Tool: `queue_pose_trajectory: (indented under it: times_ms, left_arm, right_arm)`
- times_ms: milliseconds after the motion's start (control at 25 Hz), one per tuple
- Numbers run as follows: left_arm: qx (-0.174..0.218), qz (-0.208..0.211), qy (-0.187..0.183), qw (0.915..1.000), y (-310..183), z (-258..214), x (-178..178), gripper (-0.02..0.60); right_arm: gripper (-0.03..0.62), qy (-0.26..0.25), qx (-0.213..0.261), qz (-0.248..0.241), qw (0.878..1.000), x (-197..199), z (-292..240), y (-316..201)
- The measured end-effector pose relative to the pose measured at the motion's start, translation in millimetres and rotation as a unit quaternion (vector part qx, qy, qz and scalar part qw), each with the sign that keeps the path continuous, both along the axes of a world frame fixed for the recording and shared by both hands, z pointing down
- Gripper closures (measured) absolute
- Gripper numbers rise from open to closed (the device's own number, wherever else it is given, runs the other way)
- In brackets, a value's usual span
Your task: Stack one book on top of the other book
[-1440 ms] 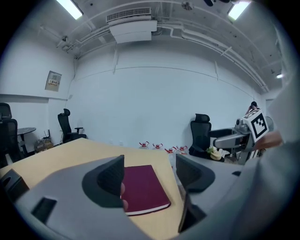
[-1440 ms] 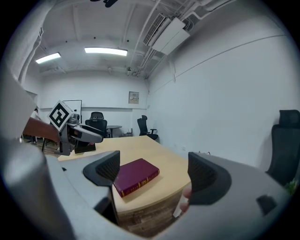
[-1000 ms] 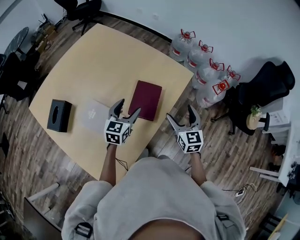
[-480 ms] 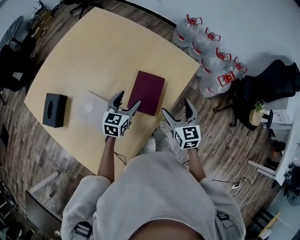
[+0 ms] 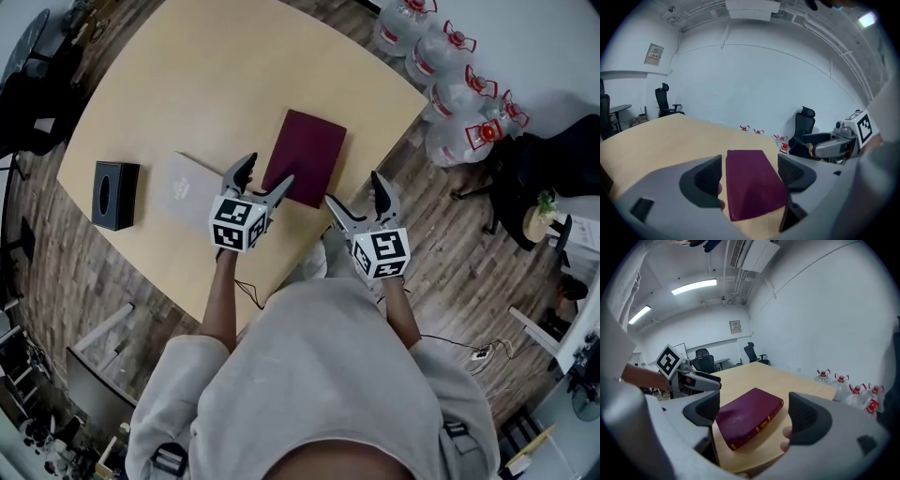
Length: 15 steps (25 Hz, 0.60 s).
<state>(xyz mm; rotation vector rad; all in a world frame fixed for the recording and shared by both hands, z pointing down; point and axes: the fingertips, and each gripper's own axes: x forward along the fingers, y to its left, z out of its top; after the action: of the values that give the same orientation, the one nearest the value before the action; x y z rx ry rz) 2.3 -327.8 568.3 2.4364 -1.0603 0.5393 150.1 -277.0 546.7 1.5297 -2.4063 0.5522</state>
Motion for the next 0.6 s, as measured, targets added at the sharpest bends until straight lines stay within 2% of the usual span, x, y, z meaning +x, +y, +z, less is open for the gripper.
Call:
queue_pose_trajectory:
  times_ms: [280,600]
  left_arm:
    - [-0.028,0.009,-0.004,0.9996,-8,21,6,0.207]
    - [-0.064,0.006,0.009,0.9979,-22,50,7,0.207]
  right_arm:
    - [0.146,-0.005,-0.026,-0.004,1.0,-2,17,-5]
    - [0.146,-0.016,-0.065,-0.005,0.998,-14,49,-15]
